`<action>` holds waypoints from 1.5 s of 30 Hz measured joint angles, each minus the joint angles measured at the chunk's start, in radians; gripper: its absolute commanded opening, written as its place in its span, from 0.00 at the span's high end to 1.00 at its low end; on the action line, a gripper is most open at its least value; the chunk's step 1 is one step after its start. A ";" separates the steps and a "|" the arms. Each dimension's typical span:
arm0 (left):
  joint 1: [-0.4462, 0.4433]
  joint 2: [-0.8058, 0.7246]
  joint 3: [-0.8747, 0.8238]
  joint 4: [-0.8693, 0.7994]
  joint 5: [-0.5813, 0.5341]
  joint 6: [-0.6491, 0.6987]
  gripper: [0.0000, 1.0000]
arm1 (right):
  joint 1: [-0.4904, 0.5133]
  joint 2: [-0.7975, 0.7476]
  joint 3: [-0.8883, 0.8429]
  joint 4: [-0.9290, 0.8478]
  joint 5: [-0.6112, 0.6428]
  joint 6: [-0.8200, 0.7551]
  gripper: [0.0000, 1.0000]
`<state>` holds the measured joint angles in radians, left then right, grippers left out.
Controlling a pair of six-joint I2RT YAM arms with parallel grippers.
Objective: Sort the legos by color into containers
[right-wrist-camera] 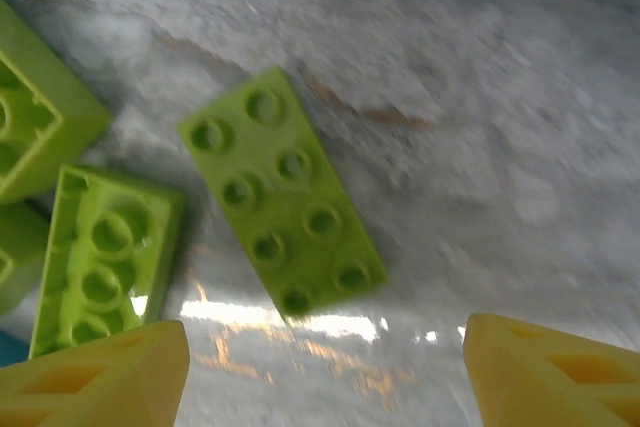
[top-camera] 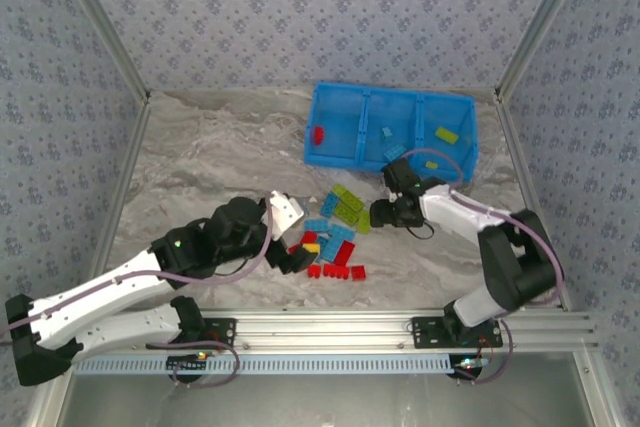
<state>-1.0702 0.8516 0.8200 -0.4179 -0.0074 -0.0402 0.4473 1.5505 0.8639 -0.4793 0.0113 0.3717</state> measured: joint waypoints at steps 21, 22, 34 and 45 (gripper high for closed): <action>0.000 -0.067 -0.089 0.019 0.098 0.022 0.01 | 0.058 -0.171 -0.084 0.009 0.096 0.086 0.71; -0.002 -0.070 -0.097 0.037 0.113 0.023 0.01 | 0.056 -0.238 -0.092 0.006 0.101 0.101 0.71; -0.005 -0.113 -0.158 0.247 0.167 -0.019 0.01 | -0.360 -0.306 0.122 0.018 0.106 0.089 0.70; -0.005 -0.087 -0.155 0.195 -0.034 -0.220 0.01 | -0.474 0.256 0.535 0.008 0.018 0.058 0.42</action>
<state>-1.0756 0.7643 0.6651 -0.2226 -0.0414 -0.2607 -0.0265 1.8069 1.3987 -0.4709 0.0292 0.4297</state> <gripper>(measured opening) 0.993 0.553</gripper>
